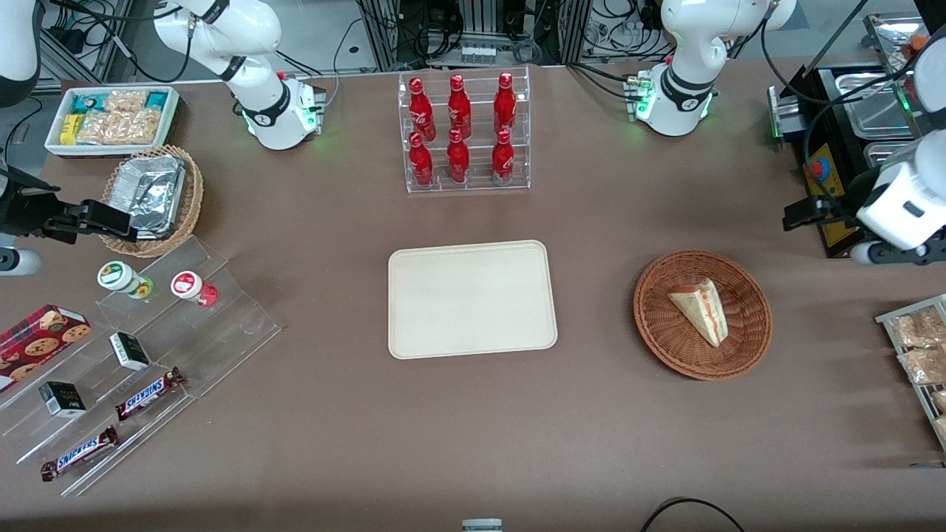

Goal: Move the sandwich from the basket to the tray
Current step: 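Move the left gripper toward the wicker basket holding the sandwich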

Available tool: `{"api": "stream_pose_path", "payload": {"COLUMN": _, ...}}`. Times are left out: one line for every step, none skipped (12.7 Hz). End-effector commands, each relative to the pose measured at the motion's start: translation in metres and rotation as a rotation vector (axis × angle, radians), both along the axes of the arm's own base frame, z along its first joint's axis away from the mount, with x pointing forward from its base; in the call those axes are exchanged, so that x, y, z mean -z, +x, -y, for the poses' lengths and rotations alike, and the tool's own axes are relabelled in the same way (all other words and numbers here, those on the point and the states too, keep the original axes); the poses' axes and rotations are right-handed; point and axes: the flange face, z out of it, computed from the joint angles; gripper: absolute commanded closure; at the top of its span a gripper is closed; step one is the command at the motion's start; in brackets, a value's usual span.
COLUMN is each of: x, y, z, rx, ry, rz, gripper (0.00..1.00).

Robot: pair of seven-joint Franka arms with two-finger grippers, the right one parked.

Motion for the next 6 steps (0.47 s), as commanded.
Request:
{"api": "stream_pose_path", "payload": {"x": 0.032, "y": -0.004, "z": 0.004, "rx": -0.036, "ry": 0.013, "rz": 0.026, "gripper": 0.00}}
{"api": "stream_pose_path", "payload": {"x": 0.045, "y": -0.003, "z": 0.005, "rx": -0.074, "ry": 0.019, "rz": 0.035, "gripper": 0.00}}
{"api": "stream_pose_path", "payload": {"x": 0.059, "y": -0.003, "z": 0.008, "rx": -0.107, "ry": 0.024, "rz": 0.042, "gripper": 0.00}}
{"api": "stream_pose_path", "payload": {"x": 0.071, "y": -0.005, "z": 0.012, "rx": -0.119, "ry": 0.027, "rz": 0.049, "gripper": 0.00}}
{"api": "stream_pose_path", "payload": {"x": 0.081, "y": -0.007, "z": 0.012, "rx": -0.127, "ry": 0.026, "rz": 0.054, "gripper": 0.00}}
{"api": "stream_pose_path", "payload": {"x": 0.092, "y": -0.009, "z": 0.012, "rx": -0.137, "ry": 0.023, "rz": 0.058, "gripper": 0.00}}
